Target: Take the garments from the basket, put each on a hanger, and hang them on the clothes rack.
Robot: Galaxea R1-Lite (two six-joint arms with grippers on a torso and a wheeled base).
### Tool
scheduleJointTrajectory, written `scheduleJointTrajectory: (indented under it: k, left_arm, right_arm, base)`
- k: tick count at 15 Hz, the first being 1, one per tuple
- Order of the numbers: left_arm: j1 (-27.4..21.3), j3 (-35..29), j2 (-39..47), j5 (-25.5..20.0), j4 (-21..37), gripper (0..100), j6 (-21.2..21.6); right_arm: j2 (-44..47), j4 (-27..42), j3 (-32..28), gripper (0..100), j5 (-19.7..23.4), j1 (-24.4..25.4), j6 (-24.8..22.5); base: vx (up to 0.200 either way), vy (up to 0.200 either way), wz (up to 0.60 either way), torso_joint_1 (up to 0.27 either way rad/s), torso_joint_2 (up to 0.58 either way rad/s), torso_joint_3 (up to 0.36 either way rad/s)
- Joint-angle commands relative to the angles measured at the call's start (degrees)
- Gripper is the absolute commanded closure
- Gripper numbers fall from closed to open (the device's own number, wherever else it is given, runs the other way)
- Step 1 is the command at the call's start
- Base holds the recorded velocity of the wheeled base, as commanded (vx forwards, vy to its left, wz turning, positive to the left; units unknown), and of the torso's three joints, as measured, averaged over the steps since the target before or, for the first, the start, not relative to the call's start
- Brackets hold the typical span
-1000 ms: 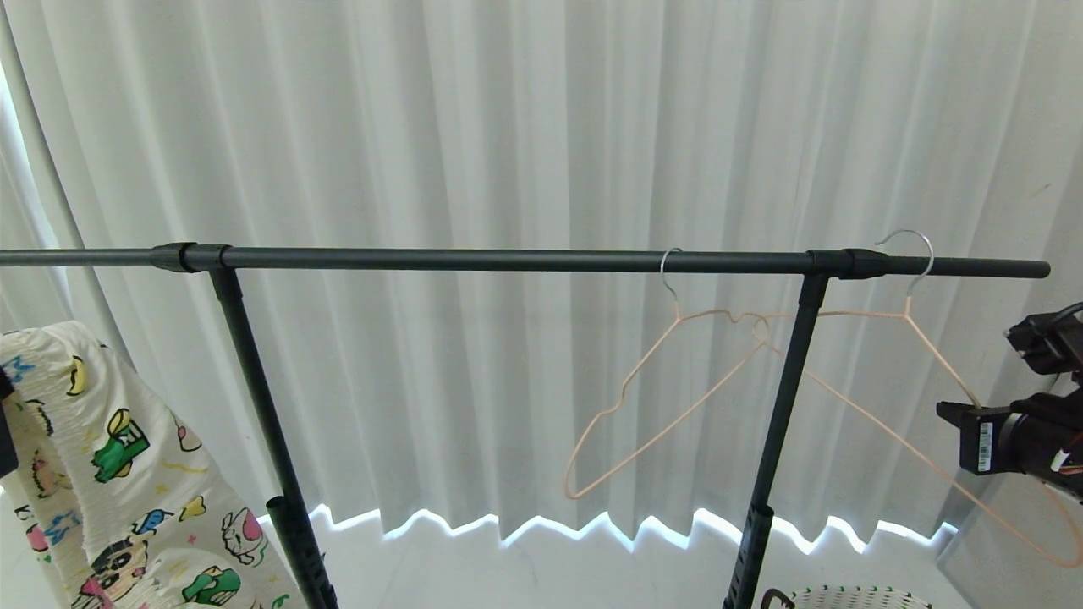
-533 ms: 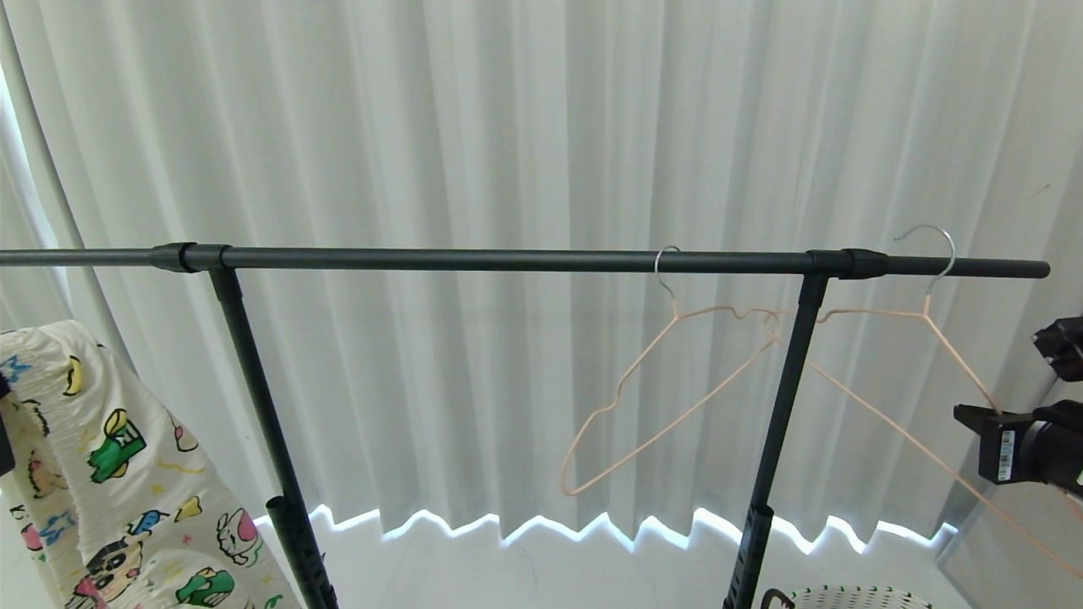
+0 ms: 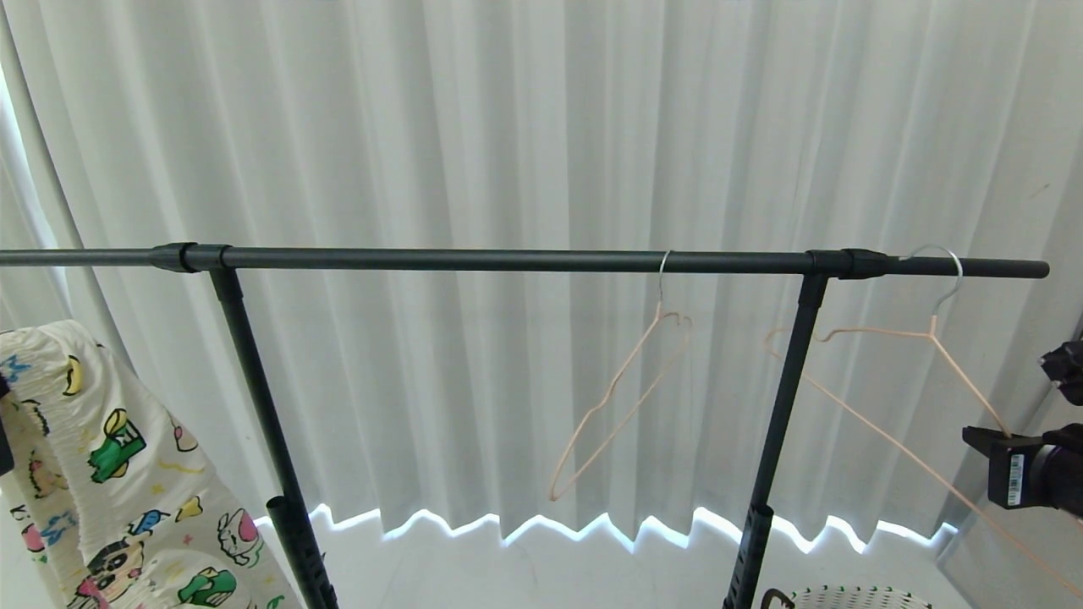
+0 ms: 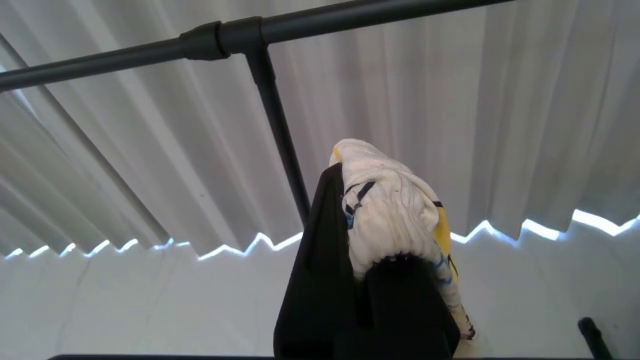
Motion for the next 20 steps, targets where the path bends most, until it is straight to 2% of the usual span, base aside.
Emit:
scheduleJointTrajectory:
  k: [1,10,13,20]
  left_arm:
    - [0.0,0.0,0.07,0.0,0.0,100,0.01]
    - [0.0,0.26,0.07,0.0,0.0,100,0.01]
    - [0.09,0.18,0.33,0.0,0.0,100,0.1]
    - [0.0,-0.09,0.68,0.0,0.0,100,0.1]
  right_arm:
    - [-0.11,-0.01,0.84,100,0.05,0.03,0.07]
    - [-4.59,0.08,4.88,100,-0.12,0.03,-0.46]
    - [-7.14,0.34,4.88,100,-3.99,0.03,-0.72]
    - [-7.49,0.52,5.5,100,-4.87,0.03,-0.81]
  base:
    - [0.0,0.0,0.0,0.0,0.0,0.0]
    - [0.0,0.0,0.0,0.0,0.0,0.0]
    - [0.0,0.0,0.0,0.0,0.0,0.0]
    - [-0.2,0.0,0.0,0.002,0.0,0.002]
